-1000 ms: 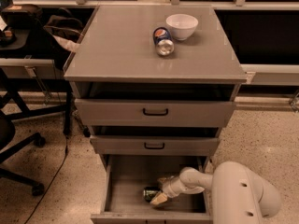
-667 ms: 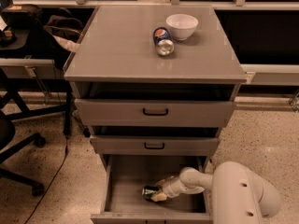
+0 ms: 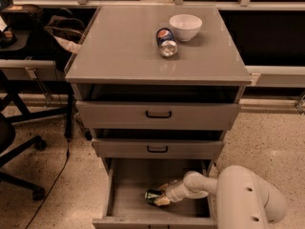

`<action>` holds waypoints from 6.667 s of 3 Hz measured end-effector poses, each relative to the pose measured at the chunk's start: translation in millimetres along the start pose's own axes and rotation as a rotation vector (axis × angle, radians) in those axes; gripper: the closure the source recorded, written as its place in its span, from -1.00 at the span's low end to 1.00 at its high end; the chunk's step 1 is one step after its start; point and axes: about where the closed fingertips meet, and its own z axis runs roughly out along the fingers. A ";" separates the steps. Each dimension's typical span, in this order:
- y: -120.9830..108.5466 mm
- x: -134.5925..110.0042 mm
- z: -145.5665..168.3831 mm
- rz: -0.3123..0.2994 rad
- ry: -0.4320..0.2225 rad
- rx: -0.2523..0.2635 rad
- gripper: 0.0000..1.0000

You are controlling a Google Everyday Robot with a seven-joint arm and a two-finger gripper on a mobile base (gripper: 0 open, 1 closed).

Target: Pick green can from bottom drawer and place on counter

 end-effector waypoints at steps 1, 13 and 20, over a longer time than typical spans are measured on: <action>0.0 0.0 0.0 0.000 0.000 0.000 1.00; 116.9 -266.6 -428.4 -0.320 -0.254 0.041 1.00; 155.8 -409.4 -611.2 -0.570 -0.364 0.228 1.00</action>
Offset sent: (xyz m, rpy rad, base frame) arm -0.0015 0.0112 0.0309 0.1158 0.0114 0.0586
